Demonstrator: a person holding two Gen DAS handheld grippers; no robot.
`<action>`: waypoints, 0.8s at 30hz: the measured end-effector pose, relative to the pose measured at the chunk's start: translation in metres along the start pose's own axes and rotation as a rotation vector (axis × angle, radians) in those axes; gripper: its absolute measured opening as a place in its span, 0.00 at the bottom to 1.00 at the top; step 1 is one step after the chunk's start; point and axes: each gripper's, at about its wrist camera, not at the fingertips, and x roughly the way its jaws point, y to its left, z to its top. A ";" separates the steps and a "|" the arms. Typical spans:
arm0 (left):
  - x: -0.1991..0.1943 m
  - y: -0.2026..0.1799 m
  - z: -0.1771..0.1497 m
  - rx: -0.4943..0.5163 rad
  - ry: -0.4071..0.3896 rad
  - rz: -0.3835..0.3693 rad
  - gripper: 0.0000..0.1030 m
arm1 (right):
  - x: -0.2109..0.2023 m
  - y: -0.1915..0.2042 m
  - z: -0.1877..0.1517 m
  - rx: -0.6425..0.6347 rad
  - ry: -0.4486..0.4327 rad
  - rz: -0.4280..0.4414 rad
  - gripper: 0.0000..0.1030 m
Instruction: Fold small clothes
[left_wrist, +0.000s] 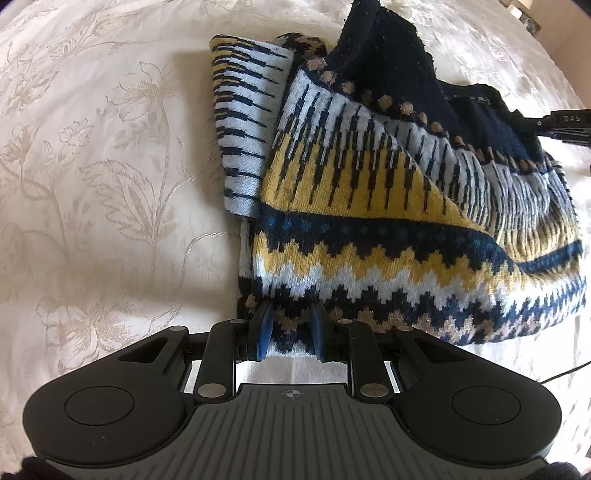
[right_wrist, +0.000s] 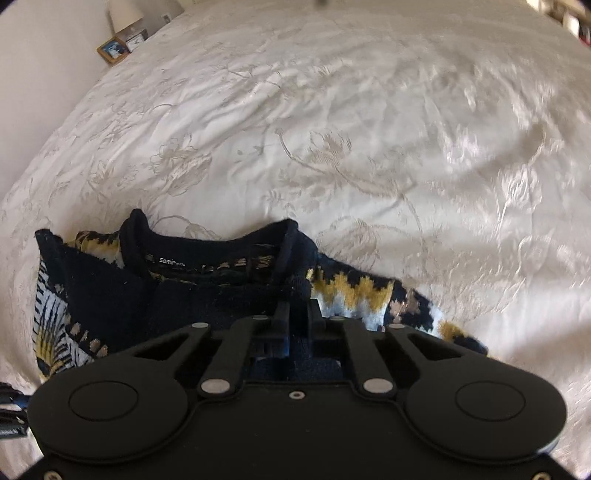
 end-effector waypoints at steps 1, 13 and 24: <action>-0.001 0.000 -0.001 0.008 -0.003 0.002 0.21 | -0.004 0.004 0.001 -0.030 -0.015 -0.029 0.13; -0.023 -0.022 0.004 0.055 -0.048 0.021 0.20 | -0.025 -0.026 0.003 0.171 -0.102 -0.050 0.39; -0.045 -0.081 0.098 0.186 -0.259 0.002 0.21 | -0.042 0.006 -0.038 0.074 -0.061 0.030 0.39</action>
